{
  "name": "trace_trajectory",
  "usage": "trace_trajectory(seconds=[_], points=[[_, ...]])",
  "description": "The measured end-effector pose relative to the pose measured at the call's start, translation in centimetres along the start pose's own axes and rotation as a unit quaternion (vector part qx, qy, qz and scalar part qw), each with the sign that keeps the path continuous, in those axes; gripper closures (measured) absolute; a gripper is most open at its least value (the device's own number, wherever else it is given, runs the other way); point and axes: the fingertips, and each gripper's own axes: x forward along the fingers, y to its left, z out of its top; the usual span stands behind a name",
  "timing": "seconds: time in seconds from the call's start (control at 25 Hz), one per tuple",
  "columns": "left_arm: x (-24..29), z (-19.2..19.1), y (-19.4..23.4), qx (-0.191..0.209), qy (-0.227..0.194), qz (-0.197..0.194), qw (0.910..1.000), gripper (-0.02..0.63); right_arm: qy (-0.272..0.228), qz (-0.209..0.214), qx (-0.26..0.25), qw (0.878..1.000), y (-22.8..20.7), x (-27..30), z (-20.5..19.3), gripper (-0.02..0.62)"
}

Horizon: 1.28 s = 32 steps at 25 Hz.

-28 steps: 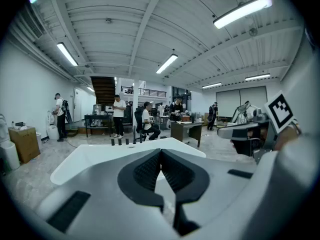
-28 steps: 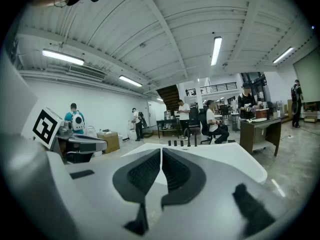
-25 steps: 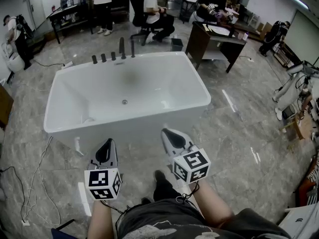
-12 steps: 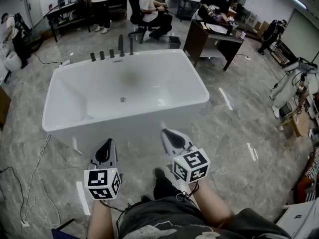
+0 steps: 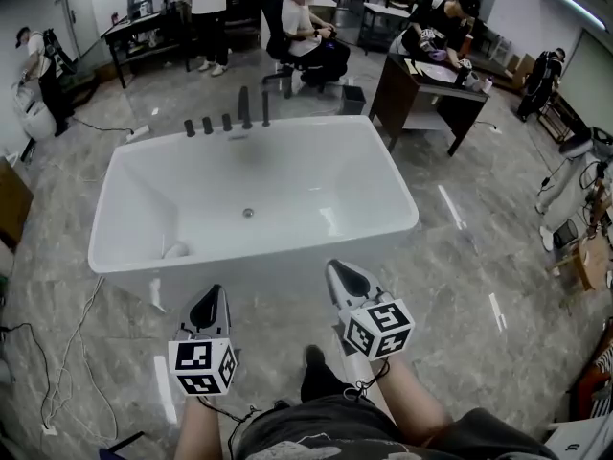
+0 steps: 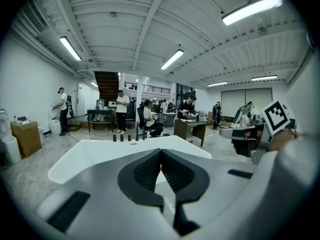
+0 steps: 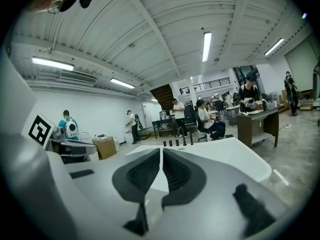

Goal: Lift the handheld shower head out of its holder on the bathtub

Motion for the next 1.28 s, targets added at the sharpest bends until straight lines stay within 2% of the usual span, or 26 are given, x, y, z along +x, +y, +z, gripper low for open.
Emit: trace_trajectory(seconds=[0.44, 0.68, 0.96, 1.08, 1.28], points=[[10.1, 4.3, -0.4, -0.013, -0.007, 0.040, 0.9991, 0.591, 0.000, 0.040, -0.004, 0.999, -9.7, 8.5, 3.8, 0.563], [13.3, 5.9, 0.7, -0.024, -0.010, 0.052, 0.9983, 0.591, 0.009, 0.047, -0.011, 0.999, -12.4, 12.1, 4.3, 0.563], [17.3, 6.4, 3.6, -0.029, -0.010, 0.040, 0.9988, 0.591, 0.023, 0.031, 0.000, 0.999, -13.2, 15.8, 3.5, 0.563], [19.8, 7.0, 5.3, -0.036, -0.012, 0.023, 0.9990, 0.591, 0.023, 0.018, -0.003, 1.000, -13.3, 17.8, 4.0, 0.563], [24.0, 8.6, 8.2, -0.025, -0.017, -0.010, 0.9995, 0.591, 0.021, -0.015, 0.003, 1.000, -14.2, 22.2, 4.9, 0.563]])
